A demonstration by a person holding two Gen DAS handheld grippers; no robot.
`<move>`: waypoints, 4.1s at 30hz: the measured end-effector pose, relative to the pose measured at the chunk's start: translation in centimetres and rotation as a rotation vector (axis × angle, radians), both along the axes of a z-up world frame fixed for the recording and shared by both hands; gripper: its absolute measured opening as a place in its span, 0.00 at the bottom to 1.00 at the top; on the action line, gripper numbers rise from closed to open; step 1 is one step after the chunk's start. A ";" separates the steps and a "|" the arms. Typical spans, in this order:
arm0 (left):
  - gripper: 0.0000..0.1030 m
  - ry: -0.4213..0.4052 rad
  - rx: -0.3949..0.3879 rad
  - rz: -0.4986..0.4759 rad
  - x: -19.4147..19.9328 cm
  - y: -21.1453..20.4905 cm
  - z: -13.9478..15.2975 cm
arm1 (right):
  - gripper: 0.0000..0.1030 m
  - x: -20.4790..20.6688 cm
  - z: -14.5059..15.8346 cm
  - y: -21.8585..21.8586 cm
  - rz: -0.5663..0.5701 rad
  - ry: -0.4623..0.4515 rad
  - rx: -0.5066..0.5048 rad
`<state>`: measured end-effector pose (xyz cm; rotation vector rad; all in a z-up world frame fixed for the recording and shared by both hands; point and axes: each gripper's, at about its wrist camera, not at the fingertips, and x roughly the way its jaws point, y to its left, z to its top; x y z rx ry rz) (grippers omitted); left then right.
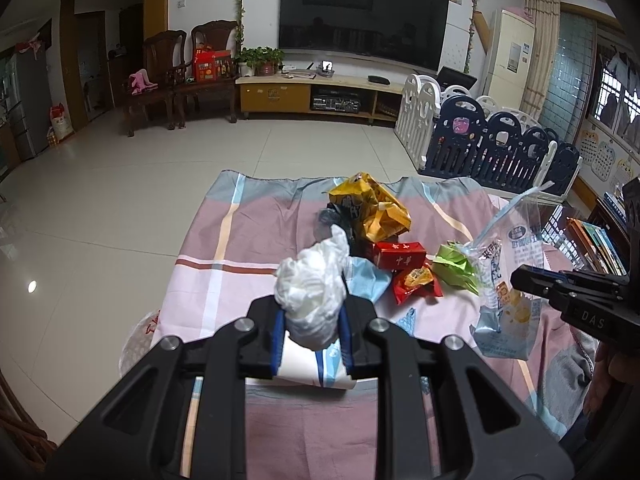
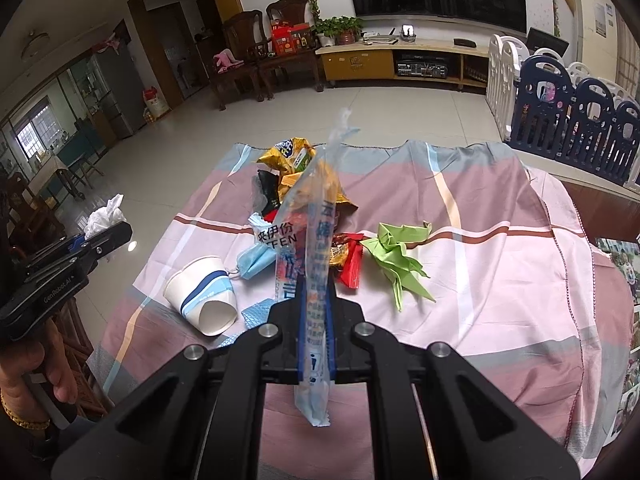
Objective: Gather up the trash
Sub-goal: 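Carry tissue in left tool and wrapper in right tool to wastebasket, release both, then reach the right tool to the blue cloth and grasp it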
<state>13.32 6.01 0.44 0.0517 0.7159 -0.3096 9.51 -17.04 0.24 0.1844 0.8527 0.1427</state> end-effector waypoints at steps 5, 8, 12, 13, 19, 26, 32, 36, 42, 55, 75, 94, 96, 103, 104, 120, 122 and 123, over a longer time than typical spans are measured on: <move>0.22 0.005 0.002 -0.003 0.0 0.0 0.0 | 0.08 0.0 0.1 0.0 0.000 -0.001 0.010; 0.22 0.006 0.003 -0.005 0.0 -0.1 -0.1 | 0.08 0.0 0.1 0.3 0.006 0.000 0.009; 0.22 0.009 0.005 -0.006 0.0 -0.1 0.0 | 0.08 0.0 0.0 0.4 0.007 0.001 0.012; 0.22 0.011 0.006 -0.006 0.1 -0.1 0.0 | 0.08 0.0 0.0 0.4 0.008 0.001 0.012; 0.22 0.027 0.019 0.007 0.5 0.0 -0.3 | 0.08 -0.1 0.0 0.5 0.009 0.002 0.015; 0.22 0.076 0.020 0.138 3.0 4.5 -0.4 | 0.08 -0.1 0.0 0.0 0.005 -0.004 0.027; 0.22 0.131 0.014 0.353 5.9 12.0 -0.8 | 0.08 -0.1 0.1 0.0 0.010 -0.008 0.034; 0.23 0.153 0.031 0.430 7.0 15.1 -1.2 | 0.08 -0.1 0.0 0.1 0.012 -0.005 0.036; 0.27 0.183 -0.008 0.510 7.6 18.7 -1.8 | 0.08 -0.1 -0.2 0.4 0.021 -0.004 0.033; 0.77 0.066 -0.048 0.515 6.0 18.5 1.4 | 0.08 0.1 -0.1 1.2 0.044 -0.019 0.032; 0.95 -0.451 -0.117 0.145 -7.2 5.1 18.1 | 0.08 6.0 -1.0 24.6 0.407 -0.002 0.276; 0.95 -0.322 -0.097 0.077 -4.6 3.2 15.9 | 0.67 5.8 -0.4 19.8 0.326 -0.042 0.200; 0.95 -0.291 -0.091 0.073 -3.8 2.9 14.9 | 0.74 3.9 1.4 15.8 0.282 -0.111 0.174; 0.95 -0.102 0.001 0.090 -0.1 1.2 8.7 | 0.87 -0.5 3.6 3.0 0.048 -0.159 -0.004; 0.95 -0.054 0.007 0.102 0.4 1.1 7.6 | 0.87 -0.7 3.2 1.4 0.008 -0.124 -0.055; 0.95 0.243 0.082 -0.053 -0.4 -3.1 -2.6 | 0.87 0.1 0.3 -1.9 -0.024 0.070 -0.047; 0.95 0.248 0.088 -0.059 -0.5 -3.5 -2.7 | 0.87 0.4 0.2 -2.3 -0.036 0.075 -0.039; 0.95 0.252 0.089 -0.061 -0.4 -3.6 -2.9 | 0.87 0.5 0.1 -2.4 -0.040 0.082 -0.033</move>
